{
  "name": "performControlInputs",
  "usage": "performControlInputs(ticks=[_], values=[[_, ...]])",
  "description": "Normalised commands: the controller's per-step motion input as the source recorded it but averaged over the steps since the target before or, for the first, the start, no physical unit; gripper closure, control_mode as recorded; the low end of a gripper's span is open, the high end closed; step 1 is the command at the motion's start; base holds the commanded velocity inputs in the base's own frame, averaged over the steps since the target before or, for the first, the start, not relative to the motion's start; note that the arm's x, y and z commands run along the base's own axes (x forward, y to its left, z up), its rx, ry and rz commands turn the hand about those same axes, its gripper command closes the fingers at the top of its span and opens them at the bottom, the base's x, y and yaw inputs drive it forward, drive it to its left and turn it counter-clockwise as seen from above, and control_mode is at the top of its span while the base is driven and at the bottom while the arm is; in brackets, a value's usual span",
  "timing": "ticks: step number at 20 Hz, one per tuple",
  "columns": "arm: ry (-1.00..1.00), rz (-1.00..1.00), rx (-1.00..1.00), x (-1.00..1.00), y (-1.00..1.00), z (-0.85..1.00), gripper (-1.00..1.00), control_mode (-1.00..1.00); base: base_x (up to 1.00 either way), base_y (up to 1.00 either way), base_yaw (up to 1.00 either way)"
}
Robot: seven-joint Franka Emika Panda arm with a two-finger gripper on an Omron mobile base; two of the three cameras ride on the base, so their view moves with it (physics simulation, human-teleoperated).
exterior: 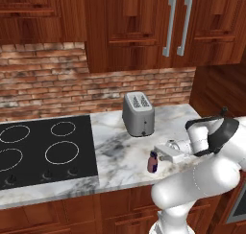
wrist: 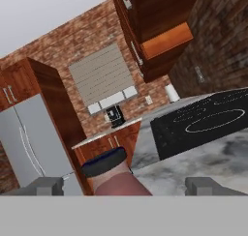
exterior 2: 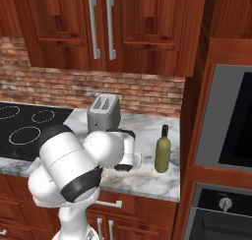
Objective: There is a wine glass and glass cup on the dining counter. Place the wine bottle next to the wine glass and the juice bottle next to the glass cup.
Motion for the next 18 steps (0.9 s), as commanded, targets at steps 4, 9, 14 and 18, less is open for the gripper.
performControlInputs(ticks=[4,9,14,18], values=[[-0.02,0.0,-0.07,0.04,0.33,-0.03,-1.0,-1.0,0.0,0.0,0.0],[-0.04,0.0,-0.07,0.01,0.26,-0.03,-1.0,-1.0,0.0,0.0,0.0],[-0.04,0.0,-0.04,0.0,0.2,-0.02,-1.0,-1.0,0.0,0.0,0.0],[-0.07,0.0,-0.03,-0.02,0.21,0.0,-1.0,-1.0,0.0,0.0,0.0]])
